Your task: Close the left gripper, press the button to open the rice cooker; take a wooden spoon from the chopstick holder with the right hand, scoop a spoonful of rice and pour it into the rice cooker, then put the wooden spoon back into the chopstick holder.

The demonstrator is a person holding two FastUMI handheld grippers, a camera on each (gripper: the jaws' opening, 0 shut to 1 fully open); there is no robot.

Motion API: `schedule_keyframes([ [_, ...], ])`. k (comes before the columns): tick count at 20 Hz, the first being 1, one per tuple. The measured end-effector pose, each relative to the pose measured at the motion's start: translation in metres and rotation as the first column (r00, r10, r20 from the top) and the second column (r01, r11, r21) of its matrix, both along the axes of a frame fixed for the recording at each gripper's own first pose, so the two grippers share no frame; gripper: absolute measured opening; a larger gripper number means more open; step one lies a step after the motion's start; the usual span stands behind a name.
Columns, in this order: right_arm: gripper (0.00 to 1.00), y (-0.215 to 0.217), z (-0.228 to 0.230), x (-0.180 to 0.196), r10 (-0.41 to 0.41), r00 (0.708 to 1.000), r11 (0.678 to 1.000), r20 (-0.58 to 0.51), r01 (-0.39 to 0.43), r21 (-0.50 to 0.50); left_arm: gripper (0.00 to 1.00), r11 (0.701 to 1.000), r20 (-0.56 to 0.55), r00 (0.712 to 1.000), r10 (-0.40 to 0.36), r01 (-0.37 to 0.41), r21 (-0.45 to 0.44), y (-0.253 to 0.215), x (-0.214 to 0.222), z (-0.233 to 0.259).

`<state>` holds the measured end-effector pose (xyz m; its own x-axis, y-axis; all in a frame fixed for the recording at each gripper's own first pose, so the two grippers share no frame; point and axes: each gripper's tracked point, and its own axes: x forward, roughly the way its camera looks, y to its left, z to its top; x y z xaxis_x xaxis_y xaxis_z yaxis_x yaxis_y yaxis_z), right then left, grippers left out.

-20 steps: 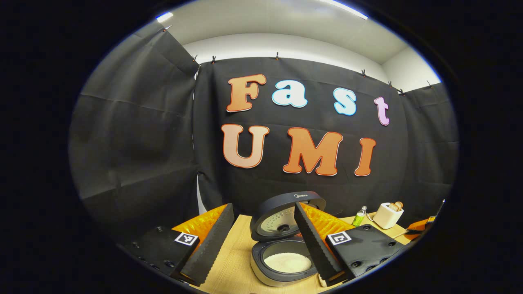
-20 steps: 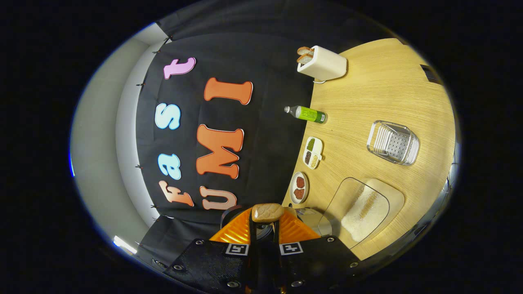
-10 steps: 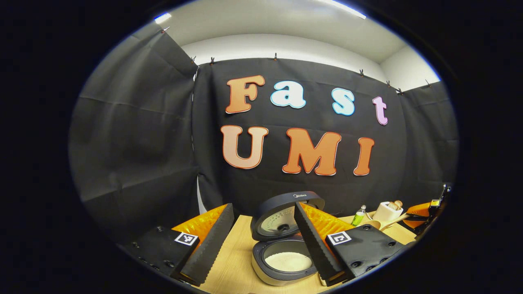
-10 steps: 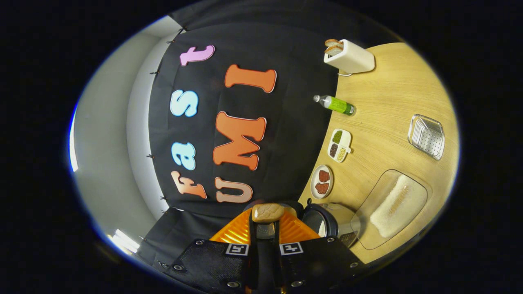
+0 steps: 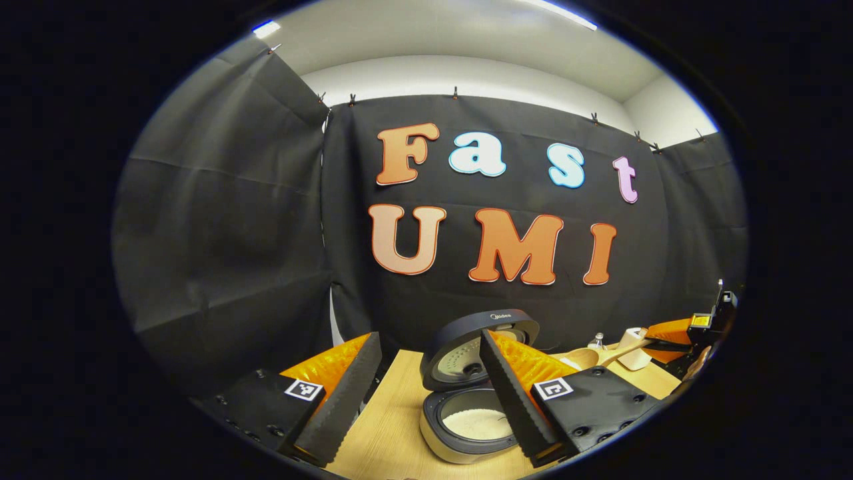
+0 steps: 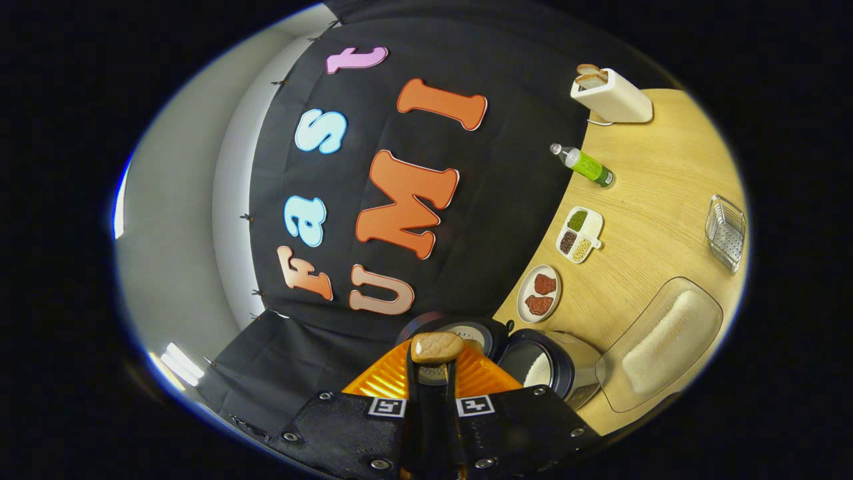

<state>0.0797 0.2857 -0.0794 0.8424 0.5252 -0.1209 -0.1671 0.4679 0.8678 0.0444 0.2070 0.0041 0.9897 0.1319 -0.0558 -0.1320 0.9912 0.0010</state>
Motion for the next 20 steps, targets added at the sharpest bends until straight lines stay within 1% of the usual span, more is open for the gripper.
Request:
schedule_keyframes([
  [3, 0.13, 0.010, 0.004, 0.001, 0.000, 0.999, 0.998, 0.039, 0.002, -0.067, 1.00, 1.000, -0.001, 1.000, 0.006, -0.006, -0.005, 0.005, -0.001, -0.001],
  [5, 0.13, 0.017, 0.005, 0.004, 0.002, 0.998, 0.994, 0.063, 0.005, -0.112, 0.97, 1.000, -0.003, 1.000, 0.007, -0.007, -0.007, 0.008, -0.001, -0.002],
  [7, 0.13, 0.021, 0.007, 0.006, -0.002, 0.997, 0.989, 0.083, 0.014, -0.144, 0.97, 1.000, -0.002, 1.000, 0.008, -0.008, -0.006, 0.011, -0.001, -0.001],
  [8, 0.13, 0.024, 0.008, 0.008, -0.002, 0.996, 0.988, 0.093, 0.016, -0.154, 0.99, 1.000, -0.001, 1.000, 0.009, -0.009, -0.005, 0.013, -0.002, 0.000],
  [9, 0.13, 0.027, 0.009, 0.009, -0.002, 0.995, 0.986, 0.102, 0.018, -0.164, 0.97, 1.000, 0.001, 1.000, 0.010, -0.010, -0.005, 0.013, 0.000, -0.001],
  [15, 0.13, 0.034, 0.010, 0.010, 0.010, 0.992, 0.974, 0.128, 0.019, -0.225, 0.97, 1.000, 0.008, 1.000, 0.002, -0.002, -0.006, 0.016, 0.004, 0.001],
  [17, 0.13, 0.038, 0.010, 0.012, 0.012, 0.991, 0.972, 0.133, 0.019, -0.235, 0.99, 1.000, 0.008, 1.000, -0.001, 0.001, -0.005, 0.017, 0.005, 0.001],
  [18, 0.13, 0.039, 0.010, 0.013, 0.013, 0.991, 0.971, 0.135, 0.020, -0.240, 0.97, 1.000, 0.009, 1.000, 0.000, 0.000, -0.004, 0.017, 0.006, 0.001],
  [20, 0.13, 0.040, 0.010, 0.013, 0.017, 0.990, 0.967, 0.143, 0.020, -0.255, 0.97, 1.000, 0.011, 1.000, -0.001, 0.001, -0.004, 0.017, 0.006, 0.002],
])
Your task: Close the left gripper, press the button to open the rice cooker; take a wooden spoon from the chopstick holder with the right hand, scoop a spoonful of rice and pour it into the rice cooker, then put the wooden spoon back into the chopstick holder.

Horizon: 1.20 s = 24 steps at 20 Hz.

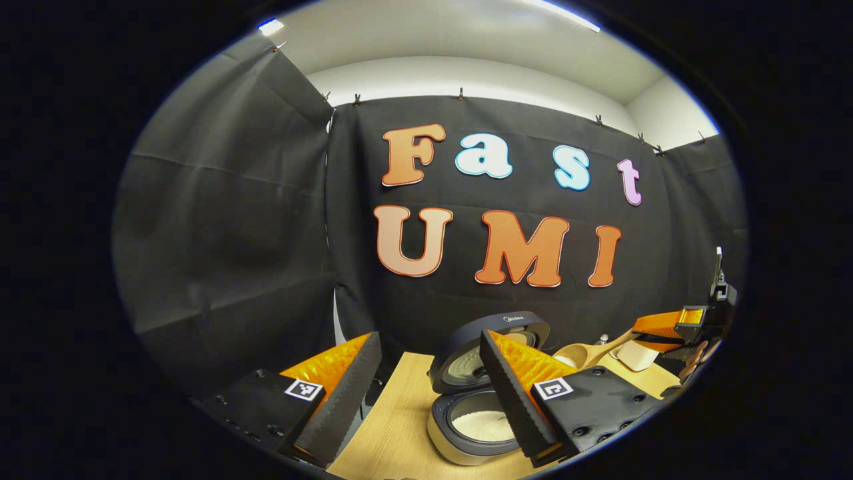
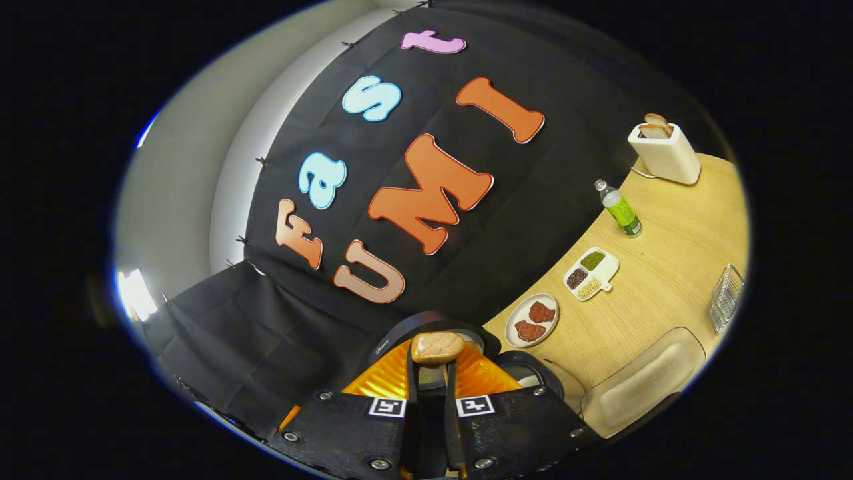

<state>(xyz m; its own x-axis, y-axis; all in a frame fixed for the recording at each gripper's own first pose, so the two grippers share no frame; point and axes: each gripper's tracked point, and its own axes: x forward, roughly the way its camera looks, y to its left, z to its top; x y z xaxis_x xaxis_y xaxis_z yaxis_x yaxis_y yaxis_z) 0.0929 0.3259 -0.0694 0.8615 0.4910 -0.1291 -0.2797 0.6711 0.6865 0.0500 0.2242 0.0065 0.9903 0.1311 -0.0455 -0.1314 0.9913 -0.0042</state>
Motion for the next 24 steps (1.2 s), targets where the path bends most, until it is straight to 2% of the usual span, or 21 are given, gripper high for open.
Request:
schedule_keyframes([
  [13, 0.13, 0.013, 0.003, -0.005, 0.024, 0.998, 0.993, 0.060, -0.017, -0.113, 0.97, 1.000, 0.008, 1.000, 0.007, -0.007, 0.001, 0.004, -0.002, 0.003],
  [20, 0.13, 0.023, 0.005, -0.008, 0.043, 0.995, 0.983, 0.094, -0.025, -0.184, 1.00, 1.000, 0.007, 1.000, 0.003, -0.003, 0.002, 0.004, -0.003, 0.002],
  [24, 0.13, 0.031, 0.000, -0.011, 0.065, 0.992, 0.971, 0.110, -0.038, -0.236, 0.97, 1.000, 0.007, 1.000, 0.007, -0.007, -0.003, 0.006, -0.005, 0.002],
])
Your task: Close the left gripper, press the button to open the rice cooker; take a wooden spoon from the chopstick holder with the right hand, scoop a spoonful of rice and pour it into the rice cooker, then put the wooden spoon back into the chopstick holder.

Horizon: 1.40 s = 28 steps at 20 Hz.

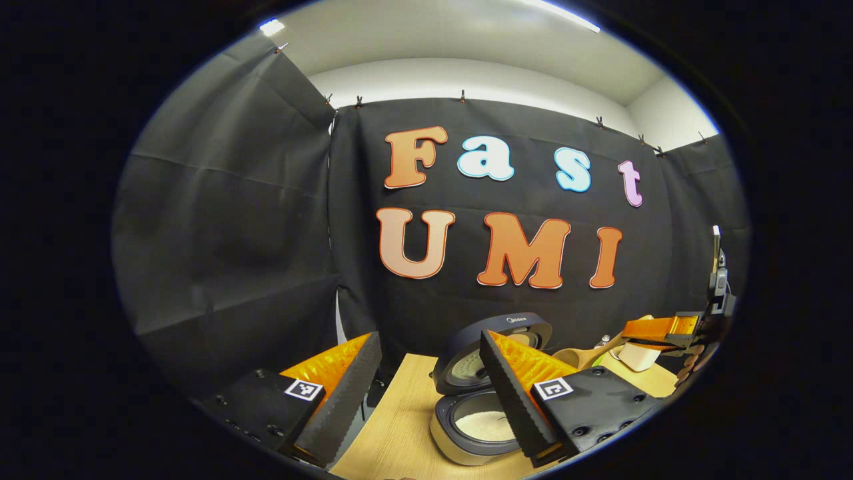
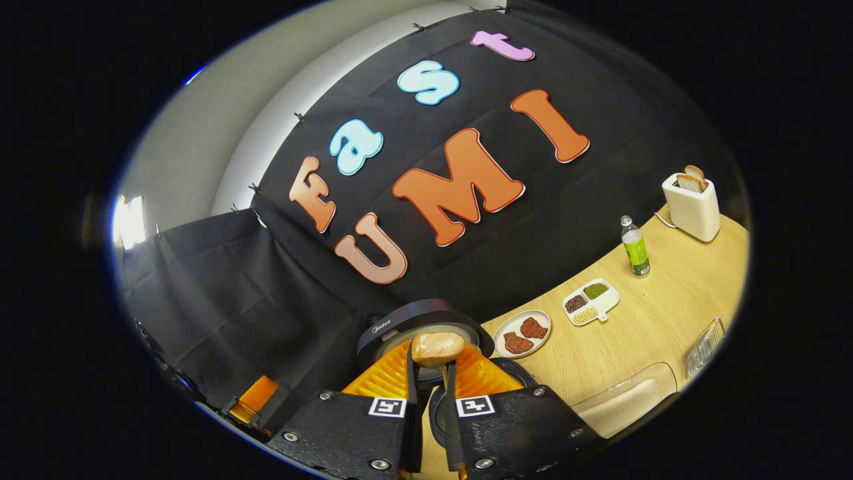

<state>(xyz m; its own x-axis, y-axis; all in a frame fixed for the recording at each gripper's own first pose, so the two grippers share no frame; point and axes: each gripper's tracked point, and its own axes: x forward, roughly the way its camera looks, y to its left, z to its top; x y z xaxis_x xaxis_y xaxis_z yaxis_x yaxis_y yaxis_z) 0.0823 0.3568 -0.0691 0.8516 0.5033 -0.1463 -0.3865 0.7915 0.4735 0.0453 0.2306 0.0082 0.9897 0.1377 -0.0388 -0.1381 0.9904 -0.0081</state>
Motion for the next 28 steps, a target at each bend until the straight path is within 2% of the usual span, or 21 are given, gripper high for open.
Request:
schedule_keyframes([
  [7, 0.13, 0.011, -0.008, 0.003, 0.011, 0.998, 0.992, 0.058, -0.004, -0.127, 0.99, 1.000, 0.007, 1.000, -0.006, 0.006, 0.002, 0.001, 0.001, 0.002],
  [13, 0.13, 0.028, -0.007, -0.003, 0.067, 0.987, 0.966, 0.147, -0.028, -0.256, 0.99, 1.000, 0.003, 1.000, -0.009, 0.009, -0.008, 0.001, 0.003, -0.001],
  [21, 0.13, 0.051, -0.017, -0.009, 0.158, 0.964, 0.910, 0.213, -0.058, -0.410, 0.99, 1.000, 0.005, 1.000, -0.001, 0.001, -0.007, 0.007, 0.002, 0.001],
  [24, 0.13, 0.063, -0.017, -0.016, 0.223, 0.941, 0.888, 0.256, -0.087, -0.452, 0.98, 1.000, 0.003, 1.000, 0.004, -0.004, -0.003, 0.009, 0.002, 0.001],
  [28, 0.13, 0.068, -0.028, -0.023, 0.281, 0.918, 0.836, 0.279, -0.091, -0.542, 0.99, 1.000, 0.004, 1.000, 0.006, -0.006, -0.003, 0.010, 0.002, 0.001],
])
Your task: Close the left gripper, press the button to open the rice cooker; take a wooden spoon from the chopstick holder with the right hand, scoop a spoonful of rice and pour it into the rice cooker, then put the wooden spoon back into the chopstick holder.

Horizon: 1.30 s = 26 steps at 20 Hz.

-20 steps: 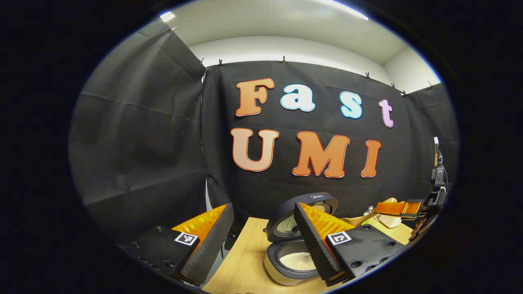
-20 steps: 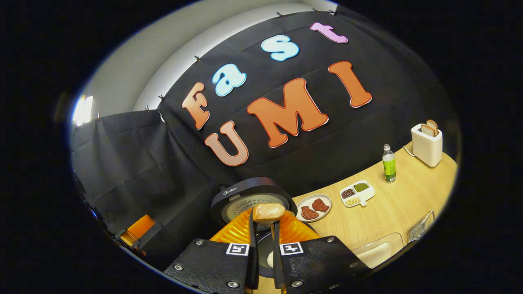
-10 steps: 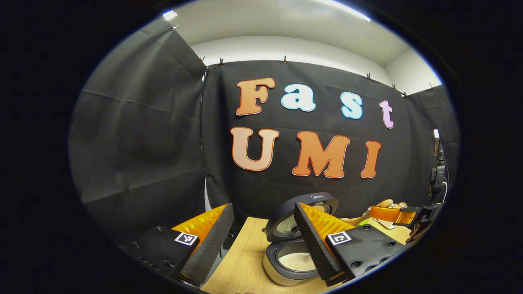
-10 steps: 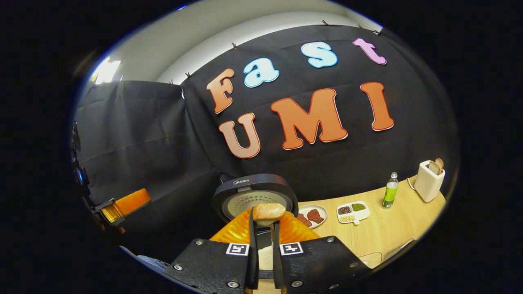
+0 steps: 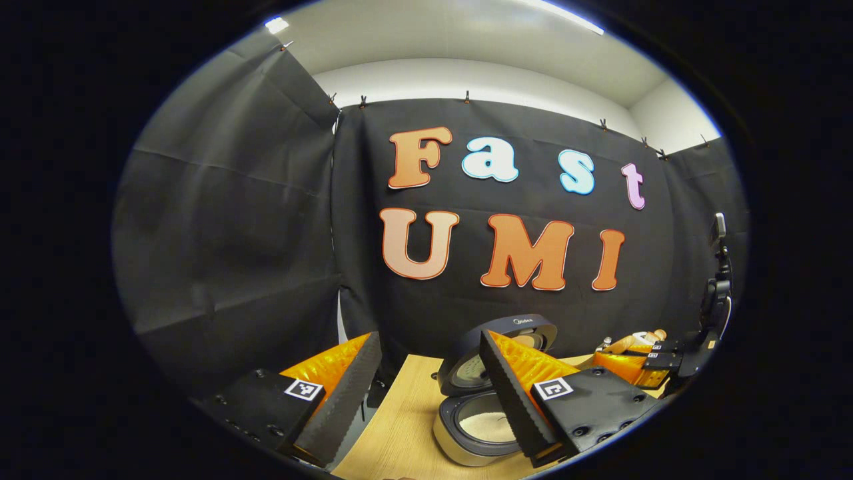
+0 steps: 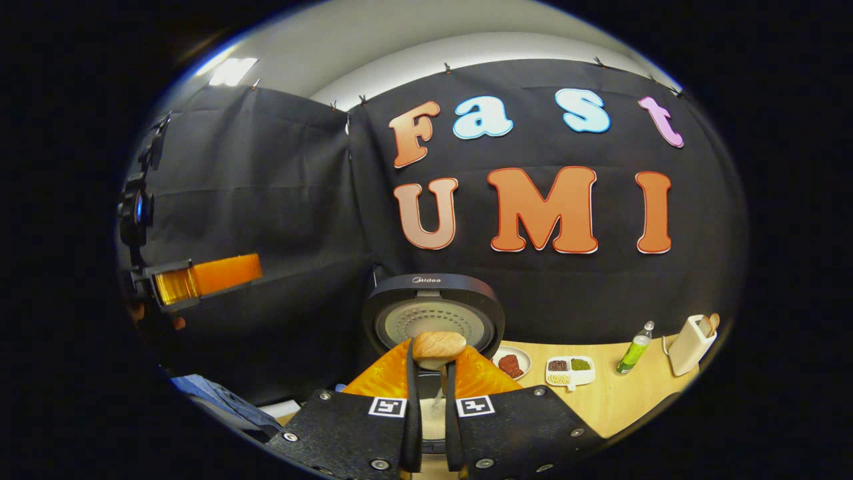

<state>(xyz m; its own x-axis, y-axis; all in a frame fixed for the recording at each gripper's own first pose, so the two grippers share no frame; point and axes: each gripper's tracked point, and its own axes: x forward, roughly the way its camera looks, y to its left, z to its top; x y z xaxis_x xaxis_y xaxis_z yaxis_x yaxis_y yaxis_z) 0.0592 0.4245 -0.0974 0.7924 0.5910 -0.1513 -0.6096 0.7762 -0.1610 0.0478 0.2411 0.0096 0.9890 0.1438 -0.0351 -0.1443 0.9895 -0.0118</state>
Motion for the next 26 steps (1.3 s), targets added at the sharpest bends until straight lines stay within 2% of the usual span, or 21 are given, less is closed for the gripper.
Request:
schedule_keyframes([
  [4, 0.13, 0.000, -0.011, 0.001, 0.003, 0.999, 0.996, 0.041, 0.001, -0.090, 0.98, 1.000, -0.003, 1.000, 0.004, -0.004, 0.020, 0.000, 0.001, -0.001],
  [7, 0.13, -0.001, -0.021, 0.003, 0.003, 1.000, 0.994, 0.025, 0.000, -0.106, 0.99, 1.000, -0.004, 1.000, 0.001, -0.001, 0.020, -0.002, 0.001, -0.002],
  [11, 0.13, -0.009, -0.022, 0.007, -0.011, 0.998, 0.999, -0.058, 0.009, -0.032, 1.00, 1.000, -0.009, 1.000, -0.005, 0.005, 0.017, -0.004, 0.000, -0.003],
  [17, 0.13, -0.041, 0.000, 0.013, -0.045, 0.987, 0.992, -0.154, 0.062, 0.106, 0.99, 1.000, 0.003, 1.000, -0.012, 0.011, 0.018, -0.011, -0.001, 0.002],
  [22, 0.13, -0.084, 0.025, 0.013, -0.076, 0.978, 0.975, -0.193, 0.113, 0.191, 1.00, 1.000, 0.019, 1.000, -0.009, 0.009, 0.028, -0.013, 0.000, 0.010],
  [23, 0.13, -0.095, 0.028, 0.013, -0.088, 0.977, 0.971, -0.195, 0.127, 0.201, 0.97, 1.000, 0.024, 1.000, -0.008, 0.008, 0.027, -0.014, 0.002, 0.011],
  [26, 0.13, -0.136, 0.037, 0.014, -0.147, 0.969, 0.958, -0.197, 0.189, 0.216, 0.99, 1.000, 0.033, 0.999, -0.013, 0.012, 0.022, -0.020, 0.004, 0.014],
])
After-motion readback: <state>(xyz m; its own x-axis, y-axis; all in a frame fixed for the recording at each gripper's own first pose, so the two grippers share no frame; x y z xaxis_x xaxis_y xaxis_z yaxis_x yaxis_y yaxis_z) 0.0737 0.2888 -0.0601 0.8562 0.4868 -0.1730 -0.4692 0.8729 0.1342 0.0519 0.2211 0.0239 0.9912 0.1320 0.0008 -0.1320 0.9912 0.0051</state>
